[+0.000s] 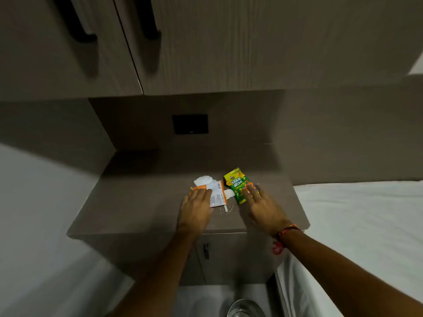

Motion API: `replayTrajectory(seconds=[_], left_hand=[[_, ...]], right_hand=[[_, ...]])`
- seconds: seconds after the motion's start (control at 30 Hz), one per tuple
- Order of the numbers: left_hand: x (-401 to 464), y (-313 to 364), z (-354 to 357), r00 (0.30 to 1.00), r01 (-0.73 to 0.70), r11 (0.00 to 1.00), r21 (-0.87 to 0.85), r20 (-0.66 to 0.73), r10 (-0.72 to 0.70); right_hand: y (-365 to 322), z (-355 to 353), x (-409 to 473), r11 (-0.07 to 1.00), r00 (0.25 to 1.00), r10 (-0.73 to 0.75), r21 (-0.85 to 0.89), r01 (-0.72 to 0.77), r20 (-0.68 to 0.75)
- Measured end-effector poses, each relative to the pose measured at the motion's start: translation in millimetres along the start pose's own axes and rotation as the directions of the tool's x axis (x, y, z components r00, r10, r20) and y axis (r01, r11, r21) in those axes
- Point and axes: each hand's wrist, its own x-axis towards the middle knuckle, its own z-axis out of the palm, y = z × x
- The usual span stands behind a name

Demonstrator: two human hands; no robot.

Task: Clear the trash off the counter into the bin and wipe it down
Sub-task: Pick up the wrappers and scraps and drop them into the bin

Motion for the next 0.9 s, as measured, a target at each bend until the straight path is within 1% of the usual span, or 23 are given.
replayTrajectory(seconds=[0.07, 0.13, 0.2, 0.27, 0.3, 0.4, 0.47, 0.57, 0.67, 0.8, 0.9], left_hand=[[8.8, 2.5, 8.7, 1.0, -0.008, 1.0, 0.027, 0.029, 0.007], [12.0, 4.5, 20.4, 0.999, -0.029, 0.995, 0.092, 0.04, 0.025], [13.3, 6.3, 26.2, 0.999, -0.018, 0.993, 0.118, 0.047, 0.013], [14.7, 7.4, 26.1, 0.999, -0.02, 0.99, 0.137, 0.033, 0.016], [15.5, 8.2, 26.5, 0.999, -0.03, 0.987, 0.159, 0.047, 0.023], [15.8, 8.9, 28.2, 0.995, -0.085, 0.979, 0.187, 0.066, 0.073], [13.9, 8.7, 24.9, 0.995, -0.103, 0.972, 0.212, 0.022, 0.101], [10.4, 7.5, 19.8, 0.987, -0.119, 0.964, 0.238, -0.08, 0.142], [6.2, 6.5, 10.5, 0.974, -0.137, 0.965, 0.224, -0.148, 0.172], [-1.9, 8.2, -8.2, 0.96, -0.149, 0.968, 0.201, -0.206, 0.19], [-14.9, 16.6, -23.5, 0.96, -0.145, 0.975, 0.169, -0.214, 0.18]], right_hand=[[1.9, 9.7, 12.2, 1.0, 1.0, 0.011, 0.023, -0.01, -0.028], [3.7, 20.9, 22.9, 0.999, 1.0, 0.001, -0.033, -0.002, -0.024], [2.8, 31.5, 31.6, 0.994, 1.0, -0.017, -0.109, 0.016, -0.01], [1.6, 33.9, 35.4, 0.992, 0.998, -0.036, -0.123, 0.03, -0.043], [2.0, 34.0, 36.8, 0.992, 0.998, -0.036, -0.126, 0.029, -0.047], [3.1, 35.4, 41.1, 0.985, 0.997, -0.061, -0.164, 0.051, -0.055], [2.2, 37.8, 42.8, 0.983, 0.996, -0.064, -0.176, 0.052, -0.061], [1.5, 39.7, 40.8, 0.995, 0.995, -0.014, -0.1, 0.003, -0.102], [0.3, 42.6, 37.7, 0.996, 0.99, -0.029, -0.086, 0.018, -0.138], [-3.0, 25.1, 25.5, 0.995, 0.981, -0.014, -0.096, -0.004, -0.191], [-9.6, 4.9, -0.7, 0.996, 0.954, 0.045, -0.062, -0.067, -0.298]])
